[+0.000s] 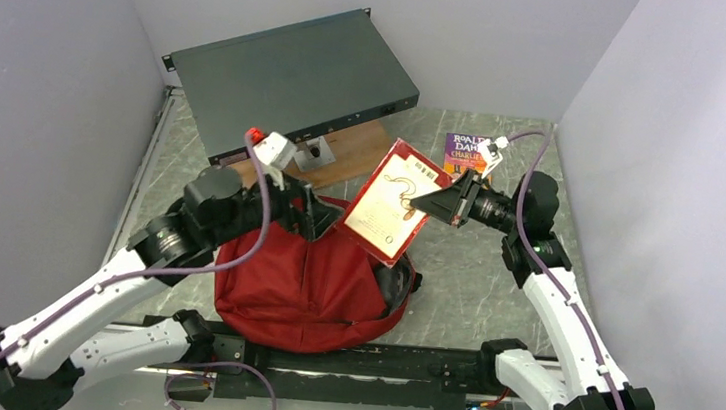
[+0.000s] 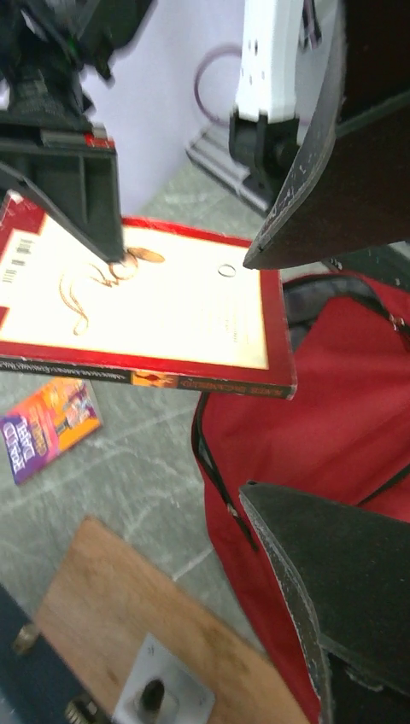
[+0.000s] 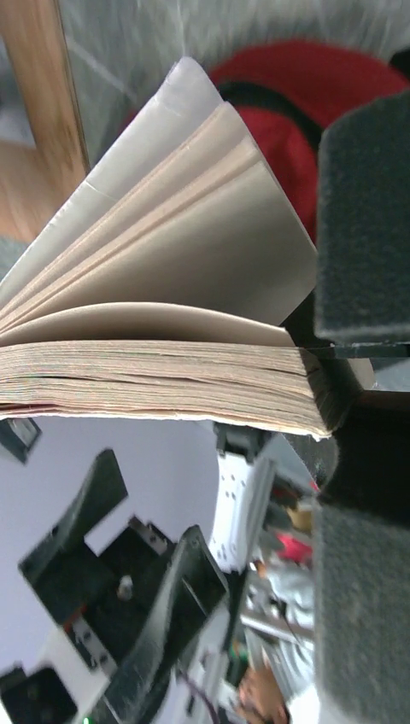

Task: Pack the student bag
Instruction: Pick up the book from the center of the board.

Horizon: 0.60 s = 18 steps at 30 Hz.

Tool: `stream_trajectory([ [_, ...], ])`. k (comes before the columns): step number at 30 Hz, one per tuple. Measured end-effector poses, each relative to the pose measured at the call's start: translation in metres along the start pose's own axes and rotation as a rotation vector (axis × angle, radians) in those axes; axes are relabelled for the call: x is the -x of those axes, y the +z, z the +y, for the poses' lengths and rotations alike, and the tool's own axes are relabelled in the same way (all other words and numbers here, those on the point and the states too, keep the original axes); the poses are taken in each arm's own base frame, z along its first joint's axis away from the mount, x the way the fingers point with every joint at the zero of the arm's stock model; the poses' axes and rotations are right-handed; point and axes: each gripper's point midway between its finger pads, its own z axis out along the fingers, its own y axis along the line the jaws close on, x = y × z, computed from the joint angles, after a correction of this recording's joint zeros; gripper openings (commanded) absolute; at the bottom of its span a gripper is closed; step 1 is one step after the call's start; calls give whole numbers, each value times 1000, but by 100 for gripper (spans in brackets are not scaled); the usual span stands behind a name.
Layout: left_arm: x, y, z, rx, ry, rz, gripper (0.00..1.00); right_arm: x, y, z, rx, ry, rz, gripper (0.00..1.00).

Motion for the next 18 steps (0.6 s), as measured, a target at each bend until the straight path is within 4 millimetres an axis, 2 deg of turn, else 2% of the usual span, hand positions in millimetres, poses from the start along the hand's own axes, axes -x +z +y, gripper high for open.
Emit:
stream_trajectory([
  [2,-3,-8,-4,-55,-47,-42,100,-9,3,12,67,35,23,0],
  [5,-9,-10,-14,-144,-120,-88,100,-15,7,30,146,70,37,0],
  [11,-34,3,-24,-261,-288,-118,100,-10,8,58,265,139,0,0],
  [14,-36,5,-28,-312,-361,-159,99,-7,10,63,293,180,-39,0],
  [18,-22,3,-39,-398,-434,-225,78,-6,18,67,314,239,-77,0],
])
